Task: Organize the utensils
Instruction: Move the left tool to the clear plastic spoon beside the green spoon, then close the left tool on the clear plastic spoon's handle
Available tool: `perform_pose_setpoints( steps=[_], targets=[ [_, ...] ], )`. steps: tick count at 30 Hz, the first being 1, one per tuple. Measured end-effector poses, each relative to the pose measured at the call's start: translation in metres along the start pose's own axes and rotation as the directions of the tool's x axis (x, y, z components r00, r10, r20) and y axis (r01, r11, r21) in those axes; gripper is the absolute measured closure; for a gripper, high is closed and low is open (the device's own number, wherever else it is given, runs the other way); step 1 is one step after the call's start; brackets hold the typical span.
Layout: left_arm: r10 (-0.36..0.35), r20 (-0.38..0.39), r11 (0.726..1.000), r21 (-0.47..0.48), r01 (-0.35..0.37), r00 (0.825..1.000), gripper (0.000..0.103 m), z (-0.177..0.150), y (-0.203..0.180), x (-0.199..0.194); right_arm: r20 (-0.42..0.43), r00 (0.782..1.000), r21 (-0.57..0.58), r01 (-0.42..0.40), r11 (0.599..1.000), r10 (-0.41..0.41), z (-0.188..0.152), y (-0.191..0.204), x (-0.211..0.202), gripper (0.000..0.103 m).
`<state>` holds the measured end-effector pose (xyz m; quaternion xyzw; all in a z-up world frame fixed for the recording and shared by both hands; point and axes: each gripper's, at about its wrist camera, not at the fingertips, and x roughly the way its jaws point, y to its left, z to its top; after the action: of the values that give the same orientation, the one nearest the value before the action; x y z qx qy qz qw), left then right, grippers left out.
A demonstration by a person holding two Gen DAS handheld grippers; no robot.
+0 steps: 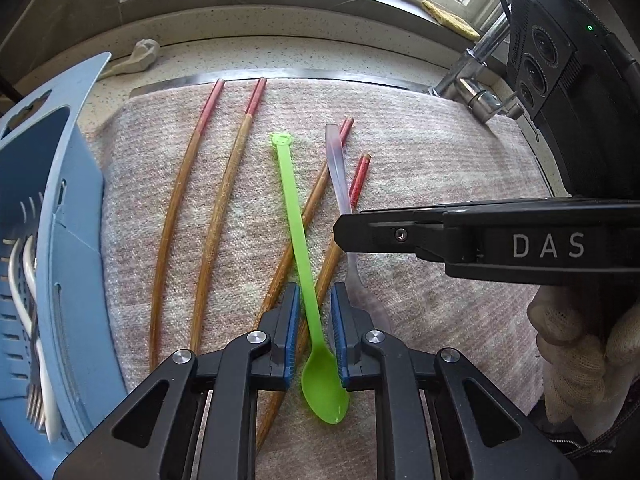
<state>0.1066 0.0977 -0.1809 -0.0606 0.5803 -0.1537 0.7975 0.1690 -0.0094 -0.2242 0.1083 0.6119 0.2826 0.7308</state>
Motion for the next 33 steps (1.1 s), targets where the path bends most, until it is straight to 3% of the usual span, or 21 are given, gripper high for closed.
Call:
perform_pose_setpoints(
  steps=[15,29,33],
  targets=[
    [-0.009,0.003,1.000,0.025,0.009,1.000,0.094,0.009,-0.002,0.006,-0.019,1.000,0.031,-0.016,0.999,0.017,0.000,-0.015,0.003,0.096],
    [-0.065,0.016,0.998,-0.003,0.065,0.998,0.096,-0.001,0.007,-0.003,-0.001,1.000,0.026,-0.008,1.000,0.008,-0.007,-0.028,-0.011,0.097],
    [-0.051,0.022,0.998,-0.028,0.051,0.998,0.096,0.001,0.006,0.000,-0.003,1.000,0.024,-0.008,1.000,0.008,-0.008,-0.027,-0.010,0.097]
  ],
)
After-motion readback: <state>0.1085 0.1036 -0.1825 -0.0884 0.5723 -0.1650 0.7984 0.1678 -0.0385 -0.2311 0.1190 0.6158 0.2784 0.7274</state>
